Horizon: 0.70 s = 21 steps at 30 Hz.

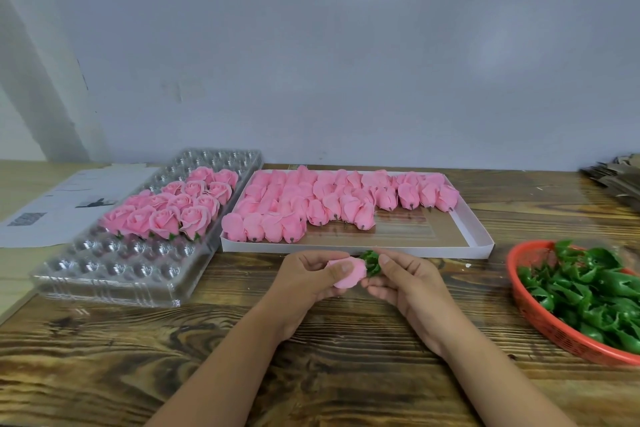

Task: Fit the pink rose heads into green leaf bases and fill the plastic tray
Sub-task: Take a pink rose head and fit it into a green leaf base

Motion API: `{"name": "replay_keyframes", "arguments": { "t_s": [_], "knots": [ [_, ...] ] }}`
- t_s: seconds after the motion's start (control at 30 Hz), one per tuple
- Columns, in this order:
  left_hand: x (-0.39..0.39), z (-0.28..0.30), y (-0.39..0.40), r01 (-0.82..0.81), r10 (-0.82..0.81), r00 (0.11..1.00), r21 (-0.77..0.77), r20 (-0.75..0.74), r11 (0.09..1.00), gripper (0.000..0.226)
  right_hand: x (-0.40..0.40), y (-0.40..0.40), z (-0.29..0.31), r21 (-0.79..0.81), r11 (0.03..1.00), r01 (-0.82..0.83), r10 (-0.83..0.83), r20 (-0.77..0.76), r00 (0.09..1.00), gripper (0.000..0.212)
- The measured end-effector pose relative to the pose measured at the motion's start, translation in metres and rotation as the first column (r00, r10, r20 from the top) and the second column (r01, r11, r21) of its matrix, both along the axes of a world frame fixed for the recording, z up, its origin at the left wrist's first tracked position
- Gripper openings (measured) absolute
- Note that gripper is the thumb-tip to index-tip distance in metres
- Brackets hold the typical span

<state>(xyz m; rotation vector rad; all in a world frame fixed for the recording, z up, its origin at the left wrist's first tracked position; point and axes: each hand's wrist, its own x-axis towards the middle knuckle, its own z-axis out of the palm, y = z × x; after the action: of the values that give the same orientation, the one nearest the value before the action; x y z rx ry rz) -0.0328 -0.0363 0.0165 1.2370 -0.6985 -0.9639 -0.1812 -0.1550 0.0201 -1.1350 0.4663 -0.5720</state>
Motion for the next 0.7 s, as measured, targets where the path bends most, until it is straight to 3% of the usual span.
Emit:
{"name": "replay_keyframes", "arguments": {
  "t_s": [0.3, 0.7],
  "knots": [
    [-0.0025, 0.0001, -0.0005, -0.049, 0.049, 0.998, -0.003, 0.049, 0.999, 0.028, 0.0027, -0.0002, -0.0066, -0.118, 0.993, 0.028, -0.035, -0.060, 0.998, 0.023],
    [-0.0042, -0.0006, -0.0025, -0.089, 0.089, 0.995, -0.001, 0.038, 0.996, 0.029, 0.0035, 0.0075, -0.0034, -0.293, 0.953, 0.075, -0.098, -0.065, 0.993, 0.031]
  ]
}}
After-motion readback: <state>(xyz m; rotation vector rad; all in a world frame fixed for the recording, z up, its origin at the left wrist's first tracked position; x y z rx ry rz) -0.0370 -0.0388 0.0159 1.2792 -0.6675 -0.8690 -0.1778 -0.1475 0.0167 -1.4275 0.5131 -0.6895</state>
